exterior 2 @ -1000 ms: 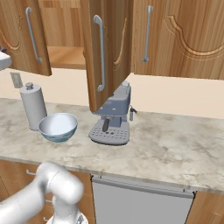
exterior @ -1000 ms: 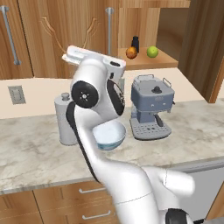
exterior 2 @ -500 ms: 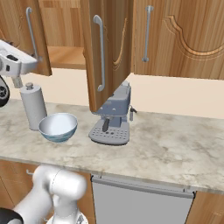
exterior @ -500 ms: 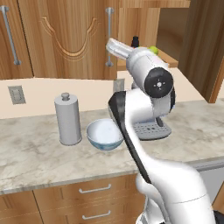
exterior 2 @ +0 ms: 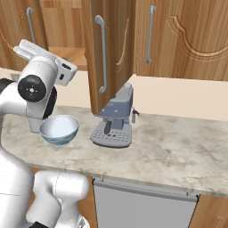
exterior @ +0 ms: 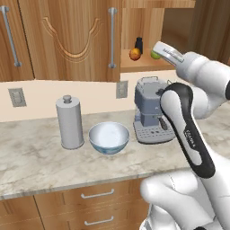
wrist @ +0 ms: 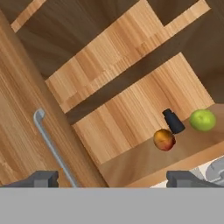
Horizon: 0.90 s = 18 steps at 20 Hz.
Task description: Open the cabinet. Pick the peach and pear from the cabinet and place them into the bowl. Then close the cabinet.
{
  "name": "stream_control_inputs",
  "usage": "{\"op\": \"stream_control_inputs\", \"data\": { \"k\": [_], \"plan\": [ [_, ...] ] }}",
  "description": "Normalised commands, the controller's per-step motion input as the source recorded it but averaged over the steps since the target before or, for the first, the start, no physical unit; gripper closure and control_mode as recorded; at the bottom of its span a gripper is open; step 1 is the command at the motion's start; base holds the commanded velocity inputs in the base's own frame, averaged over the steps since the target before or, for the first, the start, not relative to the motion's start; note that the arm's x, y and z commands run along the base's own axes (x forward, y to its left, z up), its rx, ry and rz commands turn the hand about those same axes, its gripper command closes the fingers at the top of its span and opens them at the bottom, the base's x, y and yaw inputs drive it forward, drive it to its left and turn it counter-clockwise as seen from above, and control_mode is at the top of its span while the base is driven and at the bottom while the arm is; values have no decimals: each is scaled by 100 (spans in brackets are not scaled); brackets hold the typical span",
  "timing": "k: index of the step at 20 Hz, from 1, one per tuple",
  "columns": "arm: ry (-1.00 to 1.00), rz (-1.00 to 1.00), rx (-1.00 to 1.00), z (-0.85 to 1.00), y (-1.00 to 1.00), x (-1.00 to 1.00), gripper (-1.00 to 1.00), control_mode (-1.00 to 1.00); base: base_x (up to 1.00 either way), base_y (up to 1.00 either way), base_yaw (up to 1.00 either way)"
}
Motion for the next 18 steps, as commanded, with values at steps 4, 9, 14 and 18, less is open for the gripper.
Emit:
{"op": "stream_control_inputs", "data": {
  "k": [4, 9, 14, 18],
  "plan": [
    [3, 5, 0, -13, 3, 29, -100, -100, 0, 0, 0],
    [5, -7, 0, -14, 41, 55, -100, -100, 0, 0, 0],
    [0, -9, 0, -3, 17, 21, -100, -100, 0, 0, 0],
    [6, 0, 2, 0, -6, 59, -100, -100, 0, 0, 0]
  ]
}}
